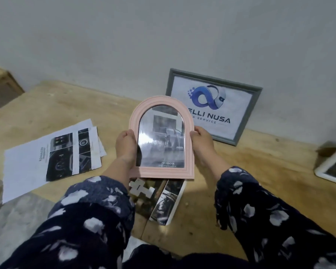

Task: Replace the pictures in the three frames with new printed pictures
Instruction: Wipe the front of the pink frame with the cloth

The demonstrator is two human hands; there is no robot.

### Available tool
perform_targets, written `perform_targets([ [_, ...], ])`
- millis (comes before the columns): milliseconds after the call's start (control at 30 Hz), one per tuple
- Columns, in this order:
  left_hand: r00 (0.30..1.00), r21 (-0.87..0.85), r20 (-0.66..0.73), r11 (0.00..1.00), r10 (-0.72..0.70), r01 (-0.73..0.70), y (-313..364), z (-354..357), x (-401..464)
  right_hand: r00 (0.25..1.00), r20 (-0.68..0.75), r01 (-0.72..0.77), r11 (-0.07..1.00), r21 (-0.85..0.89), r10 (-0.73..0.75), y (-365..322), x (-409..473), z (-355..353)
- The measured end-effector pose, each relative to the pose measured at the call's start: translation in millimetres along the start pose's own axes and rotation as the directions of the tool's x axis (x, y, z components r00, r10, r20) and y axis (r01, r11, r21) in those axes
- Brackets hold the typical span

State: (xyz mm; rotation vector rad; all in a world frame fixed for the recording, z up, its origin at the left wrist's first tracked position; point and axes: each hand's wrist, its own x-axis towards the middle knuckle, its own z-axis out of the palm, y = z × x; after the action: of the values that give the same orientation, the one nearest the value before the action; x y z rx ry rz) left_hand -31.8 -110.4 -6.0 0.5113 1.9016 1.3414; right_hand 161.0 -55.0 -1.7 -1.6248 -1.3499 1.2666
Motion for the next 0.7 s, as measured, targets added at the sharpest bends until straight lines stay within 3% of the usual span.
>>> perform_targets([
  [167,0.986,-0.009,0.145,0.997,0.081,-0.080,10.7,66.8,-17.8,0.982,-0.174,-0.053,0.992,0.117,0.073,15.4,4.1,-66.6],
  [367,0.934,-0.049,0.348,0.996,0.086,-0.073,18.0,156.7,-58.9,0.936,-0.327,-0.059,0.975,0.214,0.128,40.2,3.8,-162.5],
  [567,0.856,0.116,0.483,0.956,0.184,-0.271,29.9,231.9,-99.5,0.896,-0.432,-0.021,0.980,0.198,0.106,55.3,14.6,-257.2],
  [700,0.856,0.153,0.487,0.948,0.172,-0.278,34.7,284.0,-118.3,0.876,-0.474,-0.003,0.984,0.180,0.090,60.0,34.0,-306.6],
])
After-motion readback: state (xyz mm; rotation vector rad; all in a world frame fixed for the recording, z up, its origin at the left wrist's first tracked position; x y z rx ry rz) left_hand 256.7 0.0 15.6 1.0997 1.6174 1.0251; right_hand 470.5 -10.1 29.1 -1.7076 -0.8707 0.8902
